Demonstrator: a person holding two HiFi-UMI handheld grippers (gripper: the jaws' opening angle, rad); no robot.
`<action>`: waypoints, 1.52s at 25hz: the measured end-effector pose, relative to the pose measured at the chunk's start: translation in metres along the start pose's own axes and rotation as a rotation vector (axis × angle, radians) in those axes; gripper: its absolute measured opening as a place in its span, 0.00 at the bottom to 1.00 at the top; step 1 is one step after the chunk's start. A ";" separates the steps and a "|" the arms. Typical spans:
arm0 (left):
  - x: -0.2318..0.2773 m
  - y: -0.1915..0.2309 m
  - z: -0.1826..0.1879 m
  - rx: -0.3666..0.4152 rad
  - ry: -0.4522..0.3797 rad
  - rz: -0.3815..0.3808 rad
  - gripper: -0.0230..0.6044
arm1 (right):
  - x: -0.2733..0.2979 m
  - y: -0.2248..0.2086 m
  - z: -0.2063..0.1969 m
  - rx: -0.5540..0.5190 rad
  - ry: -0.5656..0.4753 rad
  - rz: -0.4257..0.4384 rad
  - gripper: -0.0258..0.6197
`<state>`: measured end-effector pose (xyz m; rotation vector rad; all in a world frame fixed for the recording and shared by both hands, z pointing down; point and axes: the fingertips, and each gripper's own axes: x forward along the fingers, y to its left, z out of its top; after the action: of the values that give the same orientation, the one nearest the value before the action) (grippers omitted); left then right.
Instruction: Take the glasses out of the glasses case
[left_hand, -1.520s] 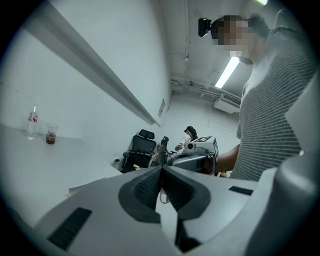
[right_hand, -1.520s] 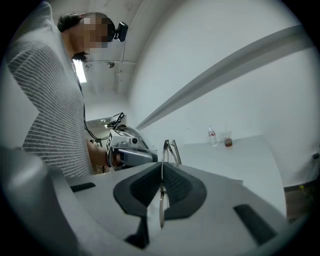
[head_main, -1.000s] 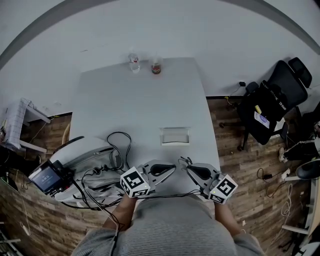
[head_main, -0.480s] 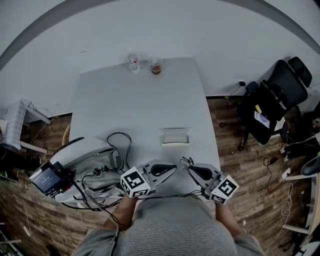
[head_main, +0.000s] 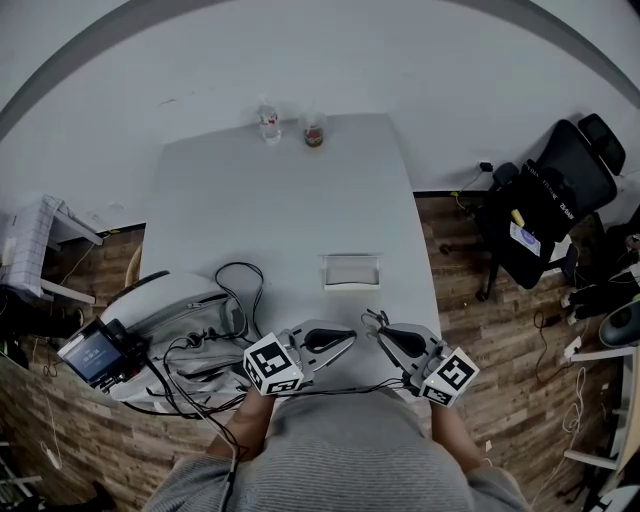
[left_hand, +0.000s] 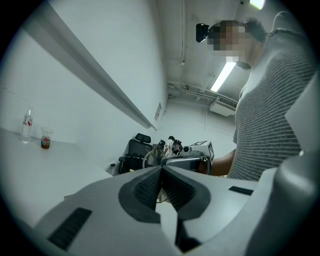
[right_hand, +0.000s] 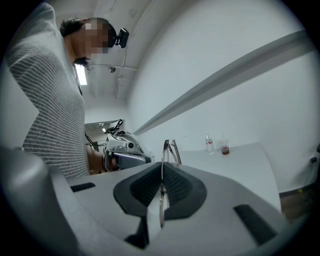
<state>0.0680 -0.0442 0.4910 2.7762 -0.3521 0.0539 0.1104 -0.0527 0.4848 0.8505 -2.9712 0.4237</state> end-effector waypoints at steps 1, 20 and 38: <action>0.000 -0.001 0.000 0.001 0.001 -0.001 0.06 | 0.000 0.000 0.001 0.001 -0.003 0.000 0.07; 0.002 -0.009 0.020 0.009 -0.055 -0.026 0.06 | -0.010 -0.035 0.028 0.411 -0.336 -0.026 0.07; 0.007 -0.008 0.022 0.005 -0.058 -0.040 0.06 | -0.003 -0.034 0.029 0.383 -0.299 -0.010 0.07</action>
<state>0.0762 -0.0463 0.4682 2.7928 -0.3108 -0.0349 0.1326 -0.0868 0.4654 1.0388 -3.2054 0.9704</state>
